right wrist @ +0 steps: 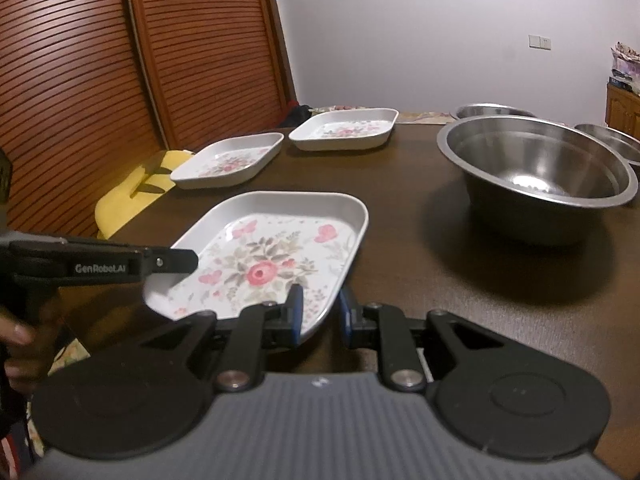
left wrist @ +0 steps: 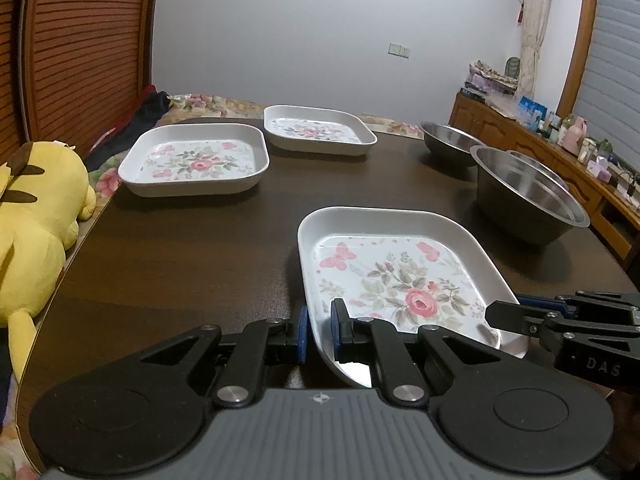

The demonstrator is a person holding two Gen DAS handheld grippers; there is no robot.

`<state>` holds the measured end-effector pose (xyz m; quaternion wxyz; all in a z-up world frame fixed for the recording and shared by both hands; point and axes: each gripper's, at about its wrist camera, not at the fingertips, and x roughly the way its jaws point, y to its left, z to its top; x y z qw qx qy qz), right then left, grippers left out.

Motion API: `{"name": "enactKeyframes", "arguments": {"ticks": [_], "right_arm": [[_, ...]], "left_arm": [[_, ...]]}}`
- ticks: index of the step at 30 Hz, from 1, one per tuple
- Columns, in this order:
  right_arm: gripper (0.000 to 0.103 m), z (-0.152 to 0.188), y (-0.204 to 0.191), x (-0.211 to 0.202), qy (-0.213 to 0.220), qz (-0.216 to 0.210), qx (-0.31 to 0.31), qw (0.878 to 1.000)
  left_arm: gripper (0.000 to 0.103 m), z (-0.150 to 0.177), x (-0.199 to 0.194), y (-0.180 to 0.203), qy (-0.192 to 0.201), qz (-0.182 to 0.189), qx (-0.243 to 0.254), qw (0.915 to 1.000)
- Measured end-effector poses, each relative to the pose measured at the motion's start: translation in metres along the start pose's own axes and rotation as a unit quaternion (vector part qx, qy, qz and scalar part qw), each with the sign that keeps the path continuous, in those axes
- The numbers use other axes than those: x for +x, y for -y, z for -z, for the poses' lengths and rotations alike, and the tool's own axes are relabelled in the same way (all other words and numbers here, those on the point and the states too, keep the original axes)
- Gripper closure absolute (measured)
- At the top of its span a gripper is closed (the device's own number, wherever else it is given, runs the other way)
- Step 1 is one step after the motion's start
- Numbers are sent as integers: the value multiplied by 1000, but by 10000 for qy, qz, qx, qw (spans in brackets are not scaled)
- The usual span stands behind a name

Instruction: Organize plates and bowls

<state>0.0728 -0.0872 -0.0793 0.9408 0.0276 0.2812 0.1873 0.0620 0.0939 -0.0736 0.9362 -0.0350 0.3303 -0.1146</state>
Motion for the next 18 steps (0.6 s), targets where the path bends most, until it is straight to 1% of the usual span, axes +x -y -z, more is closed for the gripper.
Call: {"name": "enactKeyframes", "arguments": {"ticks": [6, 9, 11, 13, 18], "right_arm": [[82, 1, 1, 0, 25, 5, -26, 10000], [81, 2, 1, 0, 52, 29, -18, 10000], [81, 2, 3, -1, 73, 32, 28, 10000], [81, 2, 5, -2, 98, 52, 76, 9999], [81, -1, 10, -7, 206, 104, 126, 9997]], "left_arm": [[90, 0, 0, 0, 7, 16, -36, 10000], [89, 0, -1, -1, 39, -34, -61, 10000], [86, -1, -2, 0, 70, -67, -44, 9999], [79, -3, -4, 0, 111, -104, -27, 9999], [71, -8, -10, 0, 228, -205, 22, 9995]]}}
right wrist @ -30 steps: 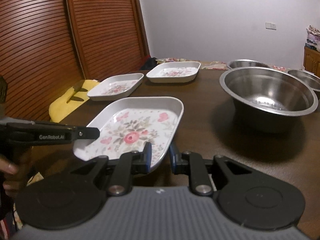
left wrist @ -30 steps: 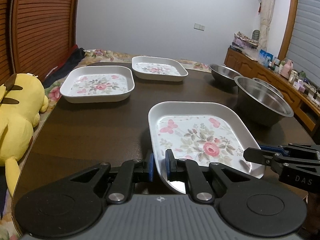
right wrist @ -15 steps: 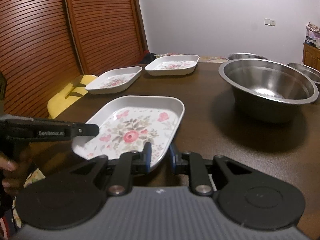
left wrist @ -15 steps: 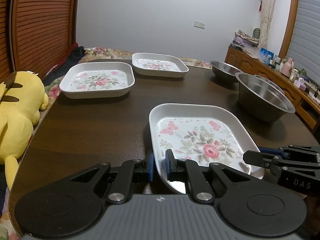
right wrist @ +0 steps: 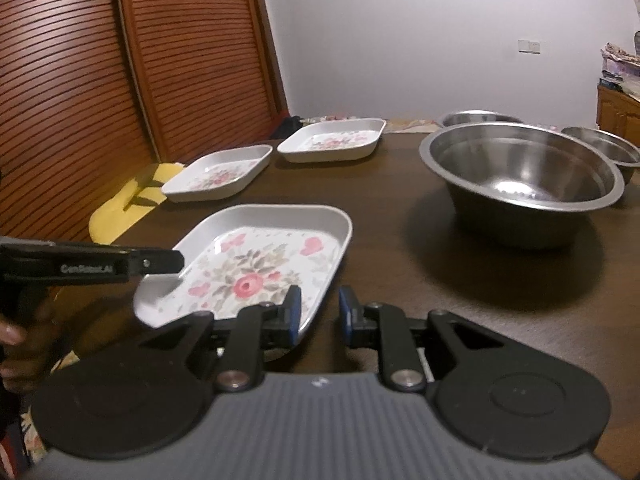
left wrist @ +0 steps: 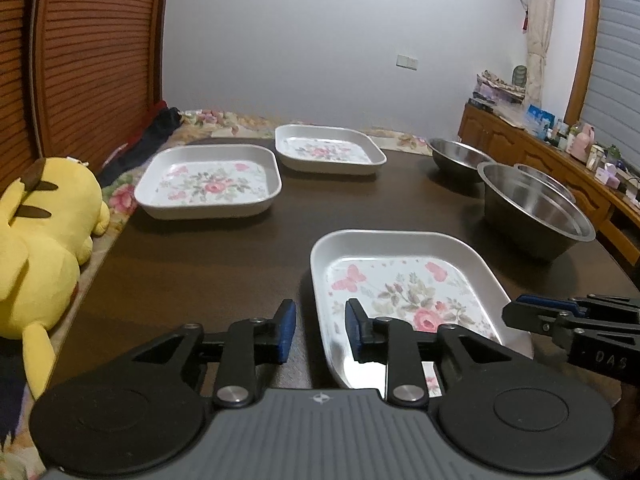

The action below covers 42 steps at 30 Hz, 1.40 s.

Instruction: Organize plates and bowls

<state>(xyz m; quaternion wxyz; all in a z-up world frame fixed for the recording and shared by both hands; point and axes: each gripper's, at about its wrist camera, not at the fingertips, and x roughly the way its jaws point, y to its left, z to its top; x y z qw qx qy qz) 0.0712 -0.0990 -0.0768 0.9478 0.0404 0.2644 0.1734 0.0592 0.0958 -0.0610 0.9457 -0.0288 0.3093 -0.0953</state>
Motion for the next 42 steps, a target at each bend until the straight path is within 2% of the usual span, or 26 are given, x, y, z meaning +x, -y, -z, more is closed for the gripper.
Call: {"name": "enactKeyframes", "arguments": {"ticks": [7, 14, 20, 24, 29, 32, 37, 42], "right_arm": [[81, -7, 0, -4, 122, 9, -15, 9999], [81, -15, -2, -7, 233, -14, -84, 9997], [81, -30, -7, -10, 328, -102, -211, 9992], [74, -46, -14, -8, 429, -243, -413, 9979], [72, -67, -26, 4, 511, -470, -652, 9955], [71, -79, -34, 12, 489, -653, -732, 9940], [61, -97, -49, 29, 426, -842, -841, 9920], [59, -116, -62, 52, 247, -965, -875, 9912]], "left_arm": [[61, -6, -9, 0, 146, -96, 53, 9998], [58, -12, -13, 1, 239, -166, 106, 9995], [51, -21, -15, -1, 336, -244, 136, 9990], [47, -31, -13, -8, 360, -385, 138, 9985], [43, -45, -7, -20, 433, -587, 154, 9972], [41, -54, 0, -28, 430, -652, 143, 9968], [37, -66, 12, -42, 450, -728, 228, 9961], [37, -80, 27, -65, 449, -764, 131, 9960]]}}
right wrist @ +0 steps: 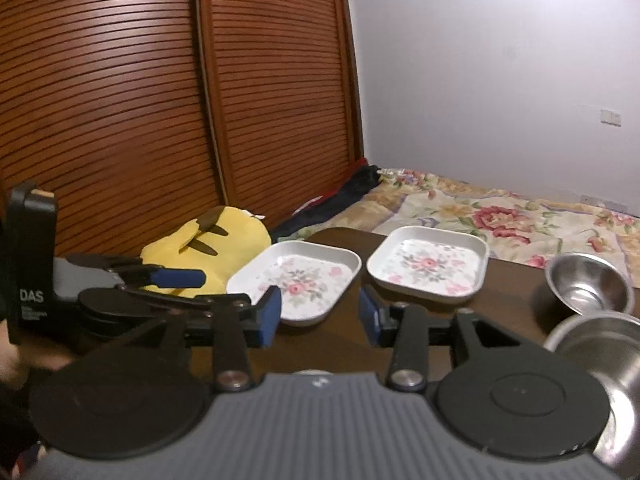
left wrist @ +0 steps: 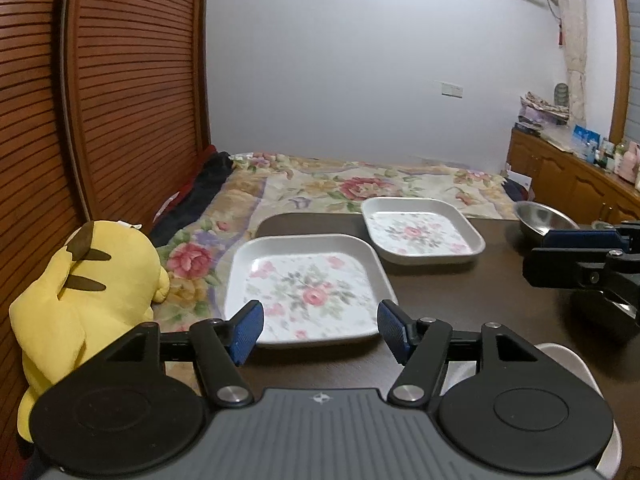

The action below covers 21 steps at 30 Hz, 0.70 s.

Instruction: Organize plates and bowls

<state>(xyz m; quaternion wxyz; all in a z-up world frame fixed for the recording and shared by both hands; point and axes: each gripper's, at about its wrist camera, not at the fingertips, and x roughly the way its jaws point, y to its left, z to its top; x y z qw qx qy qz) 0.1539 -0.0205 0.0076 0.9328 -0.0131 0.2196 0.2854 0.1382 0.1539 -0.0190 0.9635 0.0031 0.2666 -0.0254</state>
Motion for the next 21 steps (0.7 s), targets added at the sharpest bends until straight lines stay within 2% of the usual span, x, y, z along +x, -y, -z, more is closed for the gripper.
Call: {"name": "enactKeyframes", "arguments": {"ticks": [7, 14, 21], "right_arm": [[59, -16, -6, 35, -280, -40, 2, 9996], [59, -22, -7, 69, -588, 104, -17, 9982], [59, -16, 0, 102, -1028, 177, 212, 9943]], "left_arm": [[36, -12, 26, -31, -19, -14, -76, 10000], [36, -21, 49, -60, -19, 7, -94, 10000], [46, -21, 71, -79, -137, 152, -182, 9996]]}}
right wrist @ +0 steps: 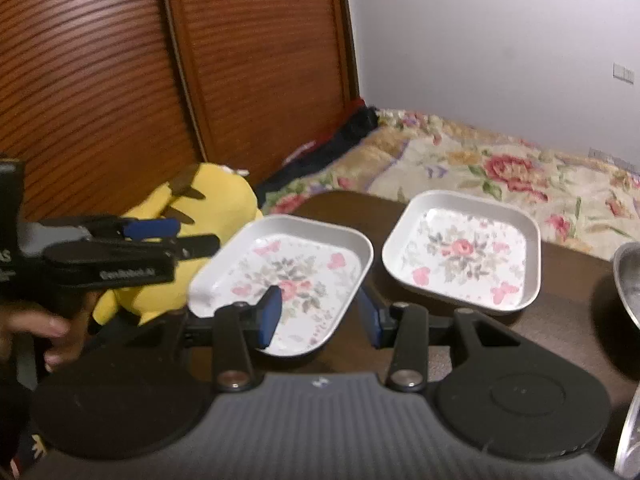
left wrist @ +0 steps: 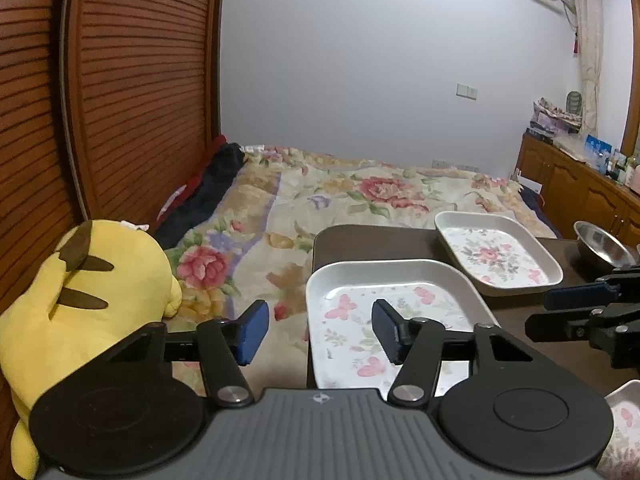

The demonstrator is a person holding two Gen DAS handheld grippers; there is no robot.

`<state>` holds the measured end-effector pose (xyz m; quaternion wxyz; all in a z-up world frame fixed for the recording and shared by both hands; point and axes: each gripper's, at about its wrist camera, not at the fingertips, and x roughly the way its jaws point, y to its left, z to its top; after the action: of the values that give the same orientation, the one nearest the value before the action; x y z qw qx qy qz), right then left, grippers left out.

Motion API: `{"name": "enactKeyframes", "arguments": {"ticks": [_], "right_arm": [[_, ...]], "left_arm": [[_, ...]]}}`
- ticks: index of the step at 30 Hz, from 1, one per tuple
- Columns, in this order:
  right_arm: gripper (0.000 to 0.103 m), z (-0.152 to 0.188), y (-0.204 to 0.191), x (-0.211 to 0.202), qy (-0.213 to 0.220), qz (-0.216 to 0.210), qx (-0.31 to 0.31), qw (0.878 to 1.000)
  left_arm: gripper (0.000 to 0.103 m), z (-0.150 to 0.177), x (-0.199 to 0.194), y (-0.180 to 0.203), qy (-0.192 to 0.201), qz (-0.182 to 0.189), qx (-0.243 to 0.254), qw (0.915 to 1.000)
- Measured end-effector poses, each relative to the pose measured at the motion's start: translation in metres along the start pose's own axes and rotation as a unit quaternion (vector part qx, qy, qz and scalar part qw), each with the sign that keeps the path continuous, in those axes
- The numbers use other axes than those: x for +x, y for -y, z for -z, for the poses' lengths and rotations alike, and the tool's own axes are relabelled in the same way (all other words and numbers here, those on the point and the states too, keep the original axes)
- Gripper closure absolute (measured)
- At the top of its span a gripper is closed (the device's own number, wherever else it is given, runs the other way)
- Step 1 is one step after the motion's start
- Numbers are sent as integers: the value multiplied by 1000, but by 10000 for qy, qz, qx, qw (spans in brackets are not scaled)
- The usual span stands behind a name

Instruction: Organize plates and bowls

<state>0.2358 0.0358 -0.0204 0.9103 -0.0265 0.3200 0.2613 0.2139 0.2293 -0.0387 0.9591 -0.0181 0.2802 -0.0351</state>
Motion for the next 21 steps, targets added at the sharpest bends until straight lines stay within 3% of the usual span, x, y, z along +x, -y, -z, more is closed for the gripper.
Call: {"name": "enactKeyframes", "arguments": {"ticks": [5, 10, 21], "right_arm": [[60, 1, 0, 17, -181, 43, 60, 9998], [68, 2, 0, 28, -291, 98, 76, 9995], [78, 5, 6, 40, -395, 132, 205, 9989]], "left_arm": [[55, 6, 15, -6, -221, 174, -52, 9996], [64, 13, 22, -11, -378, 321, -125, 9987], [80, 21, 25, -10, -484, 379, -126, 9980]]}}
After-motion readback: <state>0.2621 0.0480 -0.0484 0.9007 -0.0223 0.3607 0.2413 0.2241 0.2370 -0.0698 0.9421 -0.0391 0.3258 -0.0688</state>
